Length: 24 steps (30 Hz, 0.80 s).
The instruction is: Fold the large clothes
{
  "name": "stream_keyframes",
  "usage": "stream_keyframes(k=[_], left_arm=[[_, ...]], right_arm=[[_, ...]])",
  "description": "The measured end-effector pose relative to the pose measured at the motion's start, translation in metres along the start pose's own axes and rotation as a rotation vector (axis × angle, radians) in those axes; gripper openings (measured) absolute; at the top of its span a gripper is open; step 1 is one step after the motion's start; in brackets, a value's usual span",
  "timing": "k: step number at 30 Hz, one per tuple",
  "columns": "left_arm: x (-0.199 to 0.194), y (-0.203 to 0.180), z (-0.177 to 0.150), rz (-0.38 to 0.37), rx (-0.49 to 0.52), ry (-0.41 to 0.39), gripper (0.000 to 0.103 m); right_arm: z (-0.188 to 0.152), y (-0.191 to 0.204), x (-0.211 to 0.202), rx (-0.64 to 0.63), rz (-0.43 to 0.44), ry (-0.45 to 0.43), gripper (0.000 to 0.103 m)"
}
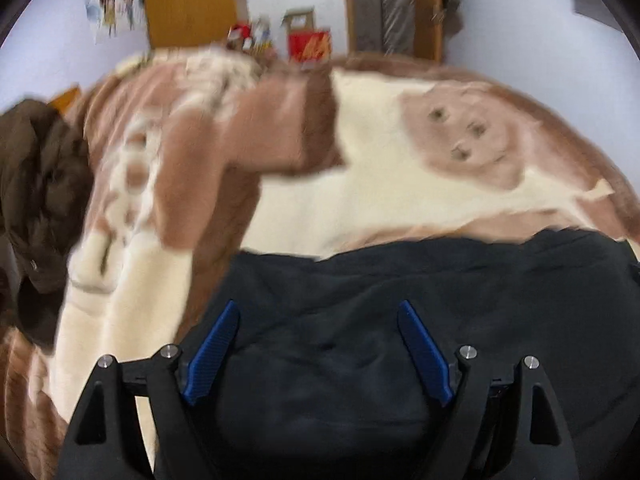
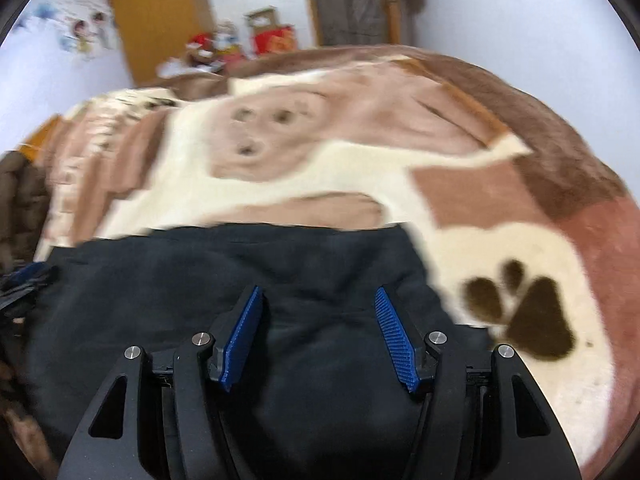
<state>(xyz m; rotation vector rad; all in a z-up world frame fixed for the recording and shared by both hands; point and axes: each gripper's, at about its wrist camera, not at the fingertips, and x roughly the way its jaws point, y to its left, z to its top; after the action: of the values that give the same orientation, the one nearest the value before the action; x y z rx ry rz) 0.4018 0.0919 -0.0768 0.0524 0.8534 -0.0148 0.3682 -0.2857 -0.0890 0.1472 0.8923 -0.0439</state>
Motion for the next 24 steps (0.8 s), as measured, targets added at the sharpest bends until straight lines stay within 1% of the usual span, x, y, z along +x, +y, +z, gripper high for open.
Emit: stream_keyframes(k=[1, 2, 4, 6, 11, 15, 18, 20, 22, 24], left_arm=[[0.01, 0.009, -0.004, -0.037, -0.041, 0.021, 0.086], [0.016, 0.016, -0.007, -0.06, -0.079, 0.024, 0.087], [0.022, 0.02, -0.013, -0.075, -0.118, 0.004, 0.089], [0.029, 0.018, -0.018, -0.075, -0.135, -0.005, 0.09], [0.036, 0.019, -0.029, -0.097, -0.169, -0.038, 0.091], [0.042, 0.017, -0.031, -0.085, -0.17, -0.05, 0.092], [0.045, 0.015, -0.03, -0.071, -0.164, -0.041, 0.093], [0.044, 0.014, -0.027, -0.062, -0.158, -0.024, 0.093], [0.039, 0.013, -0.019, -0.037, -0.145, 0.011, 0.092], [0.024, 0.016, -0.012, -0.037, -0.172, 0.028, 0.092]], right_arm=[[-0.002, -0.004, 0.006, 0.016, 0.015, 0.008, 0.059], [-0.004, -0.008, 0.011, 0.034, 0.025, 0.006, 0.059], [-0.007, -0.005, 0.018, 0.013, -0.005, -0.011, 0.059], [-0.01, -0.002, 0.027, -0.001, -0.03, -0.02, 0.059], [-0.016, -0.008, 0.037, 0.019, -0.01, -0.035, 0.059], [-0.019, -0.005, 0.04, 0.011, -0.032, -0.052, 0.059], [-0.019, -0.004, 0.04, 0.004, -0.045, -0.048, 0.059], [-0.015, -0.003, 0.039, 0.002, -0.045, -0.032, 0.059], [-0.008, -0.006, 0.033, 0.005, -0.032, -0.006, 0.059], [-0.002, -0.007, 0.021, 0.019, -0.022, 0.013, 0.059]])
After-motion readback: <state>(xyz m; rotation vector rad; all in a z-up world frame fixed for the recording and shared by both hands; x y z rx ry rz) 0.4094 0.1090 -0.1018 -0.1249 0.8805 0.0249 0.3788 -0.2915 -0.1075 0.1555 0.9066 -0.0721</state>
